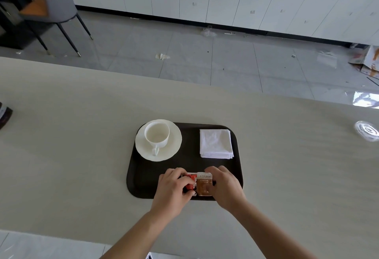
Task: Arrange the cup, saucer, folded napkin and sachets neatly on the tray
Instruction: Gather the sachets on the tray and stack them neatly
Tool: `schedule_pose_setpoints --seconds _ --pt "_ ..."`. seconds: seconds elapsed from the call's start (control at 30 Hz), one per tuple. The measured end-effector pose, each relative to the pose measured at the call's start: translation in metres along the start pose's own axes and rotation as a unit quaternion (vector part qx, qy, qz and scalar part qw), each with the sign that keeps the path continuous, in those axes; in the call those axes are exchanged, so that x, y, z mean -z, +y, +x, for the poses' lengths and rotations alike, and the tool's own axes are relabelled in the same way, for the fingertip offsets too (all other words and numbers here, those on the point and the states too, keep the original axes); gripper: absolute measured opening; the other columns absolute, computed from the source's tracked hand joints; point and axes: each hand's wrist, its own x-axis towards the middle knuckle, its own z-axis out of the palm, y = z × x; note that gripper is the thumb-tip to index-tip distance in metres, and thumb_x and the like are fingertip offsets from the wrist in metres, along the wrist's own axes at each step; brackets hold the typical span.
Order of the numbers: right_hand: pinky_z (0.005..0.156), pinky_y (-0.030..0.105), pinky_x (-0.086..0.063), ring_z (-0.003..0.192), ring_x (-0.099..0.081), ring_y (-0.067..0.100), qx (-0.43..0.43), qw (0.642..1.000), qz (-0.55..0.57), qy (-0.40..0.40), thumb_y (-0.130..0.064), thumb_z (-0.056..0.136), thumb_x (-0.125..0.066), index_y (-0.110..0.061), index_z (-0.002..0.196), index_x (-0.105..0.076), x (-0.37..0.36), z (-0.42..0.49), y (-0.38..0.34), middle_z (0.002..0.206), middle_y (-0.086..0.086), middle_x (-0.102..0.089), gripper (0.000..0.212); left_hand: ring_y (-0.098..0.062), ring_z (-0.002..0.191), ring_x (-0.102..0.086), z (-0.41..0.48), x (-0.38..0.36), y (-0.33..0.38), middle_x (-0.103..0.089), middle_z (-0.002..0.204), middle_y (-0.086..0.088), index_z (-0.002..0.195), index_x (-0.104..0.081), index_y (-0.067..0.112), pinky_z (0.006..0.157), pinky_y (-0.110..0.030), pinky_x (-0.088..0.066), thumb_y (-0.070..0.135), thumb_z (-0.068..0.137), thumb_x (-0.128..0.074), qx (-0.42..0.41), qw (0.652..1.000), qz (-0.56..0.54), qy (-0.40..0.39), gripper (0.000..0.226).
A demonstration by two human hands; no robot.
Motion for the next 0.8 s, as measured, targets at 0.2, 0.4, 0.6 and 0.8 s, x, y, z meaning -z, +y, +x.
schedule_pose_setpoints --seconds 0.2,0.4,0.6,0.8 --pt "0.06 0.018 -0.039 0.089 -0.059 0.016 -0.018 1.0 0.012 0.001 -0.029 0.09 -0.065 -0.03 0.13 -0.055 -0.0007 0.0024 -0.0023 0.108 -0.003 -0.056 0.041 -0.01 0.093 -0.053 -0.0009 0.001 0.0005 -0.058 0.103 0.014 0.089 -0.065 0.034 0.073 -0.027 -0.041 0.036 0.075 -0.074 -0.004 1.0 0.006 0.013 0.017" --pt "0.061 0.025 -0.046 0.081 -0.059 0.019 -0.017 1.0 0.002 0.003 -0.023 0.09 -0.063 -0.03 0.115 -0.061 -0.0015 0.0059 -0.0016 0.099 -0.003 -0.055 0.026 -0.011 0.09 -0.052 0.0001 -0.0009 -0.0001 -0.058 0.099 0.016 0.087 -0.066 0.035 0.07 -0.027 -0.041 0.029 0.078 -0.074 0.0 1.0 0.009 0.02 0.013" --pt "0.064 0.026 -0.047 0.084 -0.06 0.02 -0.008 1.0 0.0 0.0 -0.022 0.09 -0.062 -0.027 0.118 -0.06 -0.0003 0.0066 -0.0018 0.102 -0.001 -0.056 0.029 -0.011 0.089 -0.053 -0.0007 -0.0004 0.0004 -0.059 0.099 0.015 0.087 -0.065 0.035 0.069 -0.027 -0.04 0.029 0.078 -0.073 0.001 1.0 0.005 0.023 0.013" --pt "0.062 0.018 -0.043 0.089 -0.06 0.017 -0.01 1.0 0.017 0.001 -0.024 0.091 -0.063 -0.03 0.128 -0.056 0.0003 0.0057 -0.0018 0.106 -0.003 -0.057 0.038 -0.01 0.088 -0.053 -0.0011 0.0008 0.0002 -0.057 0.102 0.012 0.091 -0.065 0.035 0.07 -0.027 -0.042 0.029 0.078 -0.074 -0.001 1.0 0.006 0.022 0.017"
